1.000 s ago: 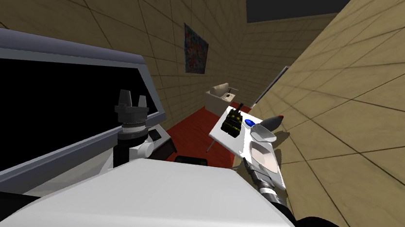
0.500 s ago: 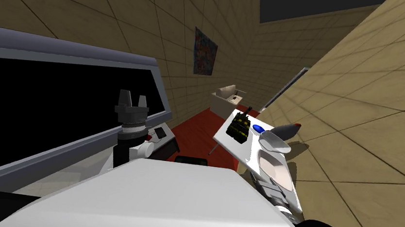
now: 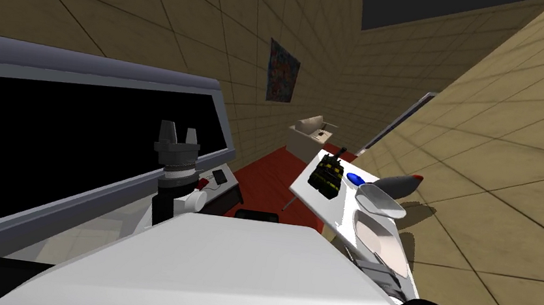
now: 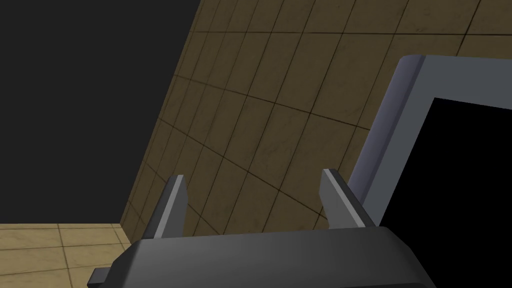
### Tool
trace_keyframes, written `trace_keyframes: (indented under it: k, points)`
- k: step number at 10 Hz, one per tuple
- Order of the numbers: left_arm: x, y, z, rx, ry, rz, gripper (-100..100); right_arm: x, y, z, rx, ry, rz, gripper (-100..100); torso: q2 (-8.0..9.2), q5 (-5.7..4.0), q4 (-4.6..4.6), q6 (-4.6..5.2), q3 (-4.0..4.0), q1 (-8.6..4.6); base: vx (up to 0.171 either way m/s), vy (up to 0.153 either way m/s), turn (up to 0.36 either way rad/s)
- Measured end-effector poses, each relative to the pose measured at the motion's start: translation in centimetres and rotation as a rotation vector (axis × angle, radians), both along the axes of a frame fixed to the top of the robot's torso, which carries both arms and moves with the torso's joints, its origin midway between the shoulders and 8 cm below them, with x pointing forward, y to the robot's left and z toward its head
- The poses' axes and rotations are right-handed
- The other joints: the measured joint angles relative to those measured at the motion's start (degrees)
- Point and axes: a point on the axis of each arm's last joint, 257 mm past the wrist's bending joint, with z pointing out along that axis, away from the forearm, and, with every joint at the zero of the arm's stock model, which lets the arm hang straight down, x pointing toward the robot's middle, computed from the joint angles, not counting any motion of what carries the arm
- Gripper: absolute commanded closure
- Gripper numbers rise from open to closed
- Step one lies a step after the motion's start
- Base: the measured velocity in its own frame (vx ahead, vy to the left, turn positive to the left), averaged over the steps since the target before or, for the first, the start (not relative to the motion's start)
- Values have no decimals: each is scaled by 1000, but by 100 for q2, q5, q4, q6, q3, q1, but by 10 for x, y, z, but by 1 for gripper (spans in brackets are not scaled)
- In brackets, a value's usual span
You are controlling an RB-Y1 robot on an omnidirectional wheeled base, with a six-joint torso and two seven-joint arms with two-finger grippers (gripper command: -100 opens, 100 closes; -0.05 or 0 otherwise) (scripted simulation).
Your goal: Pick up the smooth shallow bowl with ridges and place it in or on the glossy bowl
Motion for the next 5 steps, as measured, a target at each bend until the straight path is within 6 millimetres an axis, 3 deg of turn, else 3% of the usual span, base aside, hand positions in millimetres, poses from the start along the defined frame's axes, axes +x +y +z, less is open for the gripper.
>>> trace_keyframes:
  k: [2,5]
  points:
    - [0,0,0,0,0,0,0,-20,-12,-3,-65,78,25,-100,0,-1,0,4,0,0,14,-7,83]
    - [0,0,0,0,0,0,0,-52,-28,-6,-169,213,87,-100,-3,-1,0,1,-1,-3,18,-12,201]
